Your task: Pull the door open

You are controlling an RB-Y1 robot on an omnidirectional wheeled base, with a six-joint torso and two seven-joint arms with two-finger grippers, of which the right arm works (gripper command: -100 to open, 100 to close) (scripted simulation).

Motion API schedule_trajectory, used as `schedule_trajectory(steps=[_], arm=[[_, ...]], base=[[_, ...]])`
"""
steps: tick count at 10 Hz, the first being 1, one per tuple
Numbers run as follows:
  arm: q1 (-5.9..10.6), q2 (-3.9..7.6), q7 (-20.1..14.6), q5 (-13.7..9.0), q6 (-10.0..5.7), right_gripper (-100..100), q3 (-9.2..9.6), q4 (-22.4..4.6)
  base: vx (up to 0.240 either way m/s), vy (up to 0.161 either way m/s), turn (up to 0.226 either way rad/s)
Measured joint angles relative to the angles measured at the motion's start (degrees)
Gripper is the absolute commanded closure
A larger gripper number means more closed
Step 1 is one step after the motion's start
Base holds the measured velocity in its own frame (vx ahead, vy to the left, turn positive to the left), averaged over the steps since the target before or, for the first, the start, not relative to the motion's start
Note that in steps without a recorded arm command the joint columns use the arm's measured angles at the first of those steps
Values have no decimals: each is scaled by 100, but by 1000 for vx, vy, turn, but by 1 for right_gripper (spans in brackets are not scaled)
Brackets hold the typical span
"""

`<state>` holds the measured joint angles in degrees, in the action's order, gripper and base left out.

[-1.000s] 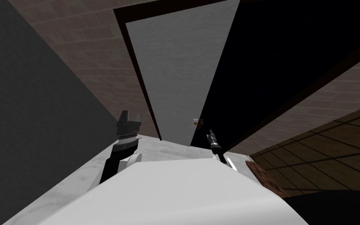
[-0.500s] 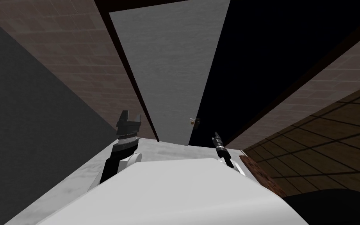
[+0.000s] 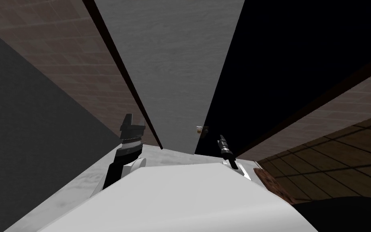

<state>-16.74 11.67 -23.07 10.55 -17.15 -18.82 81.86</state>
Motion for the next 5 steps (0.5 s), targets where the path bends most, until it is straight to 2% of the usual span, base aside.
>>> schedule_trajectory(steps=[1,2,3,4,5], arm=[[132,4,-14,0,-24,-100,90,-43],[131,-62,-20,9,-87,-100,191,13],[166,-80,-39,11,-127,-100,287,55],[175,-82,-46,11,-134,100,300,60],[183,-78,-43,9,-141,100,290,73]], base=[[241,148,198],[244,145,143],[103,59,23],[-9,-5,-25],[-40,-18,8]])
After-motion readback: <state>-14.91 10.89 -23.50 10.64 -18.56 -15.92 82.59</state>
